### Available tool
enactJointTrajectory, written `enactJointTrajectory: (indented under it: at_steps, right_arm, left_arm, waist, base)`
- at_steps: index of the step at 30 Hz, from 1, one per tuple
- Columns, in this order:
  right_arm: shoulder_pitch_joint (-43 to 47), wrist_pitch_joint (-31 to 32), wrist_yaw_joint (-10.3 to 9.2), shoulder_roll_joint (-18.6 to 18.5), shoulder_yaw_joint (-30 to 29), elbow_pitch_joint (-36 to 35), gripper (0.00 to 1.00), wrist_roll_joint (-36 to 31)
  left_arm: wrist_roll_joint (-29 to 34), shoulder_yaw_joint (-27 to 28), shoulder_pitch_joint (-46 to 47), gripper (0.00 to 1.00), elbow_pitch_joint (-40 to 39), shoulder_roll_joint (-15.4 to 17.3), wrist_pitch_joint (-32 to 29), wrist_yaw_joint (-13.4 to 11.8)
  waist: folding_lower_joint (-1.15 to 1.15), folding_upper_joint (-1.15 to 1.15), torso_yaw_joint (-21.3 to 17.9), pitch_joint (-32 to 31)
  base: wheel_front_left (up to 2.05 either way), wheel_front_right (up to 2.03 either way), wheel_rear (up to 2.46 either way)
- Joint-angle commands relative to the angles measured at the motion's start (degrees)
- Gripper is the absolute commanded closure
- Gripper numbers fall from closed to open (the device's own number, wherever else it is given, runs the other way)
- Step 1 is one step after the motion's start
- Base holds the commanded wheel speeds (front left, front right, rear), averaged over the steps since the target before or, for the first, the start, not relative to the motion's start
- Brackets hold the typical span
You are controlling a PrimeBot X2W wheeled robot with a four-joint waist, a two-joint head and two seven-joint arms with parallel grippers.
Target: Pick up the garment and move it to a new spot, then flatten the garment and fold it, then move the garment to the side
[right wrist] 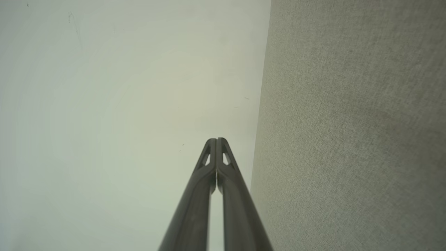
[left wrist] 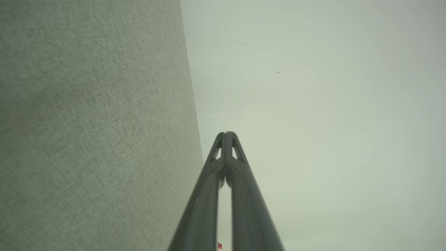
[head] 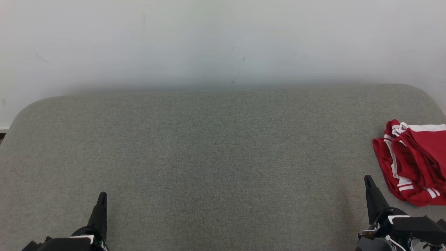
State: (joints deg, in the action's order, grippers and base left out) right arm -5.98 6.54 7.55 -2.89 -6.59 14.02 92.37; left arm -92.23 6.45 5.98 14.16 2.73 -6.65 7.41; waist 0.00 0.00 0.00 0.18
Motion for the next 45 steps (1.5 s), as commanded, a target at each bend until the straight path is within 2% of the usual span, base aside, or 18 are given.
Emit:
enactJointTrajectory:
  at_steps: [1,45]
  right_arm:
    - [-0.5,0.1,-0.12,0.1,-0.1,0.0,1.0,0.1]
    - [-0.5,0.1,-0.12,0.1,0.0,0.0,1.0,0.1]
  left_arm:
    - [-0.3,0.2,0.6,1.0,-0.2,0.3,0.0,0.2]
    - [-0.4,0.2,0.6,1.0,-0.2,0.3,0.0,0.2]
  waist:
    - [0.0,0.0,0.0,0.0]
    - [0.0,0.0,0.0,0.0]
  base:
    - [0.0,0.0,0.0]
    - [0.0,0.0,0.0]
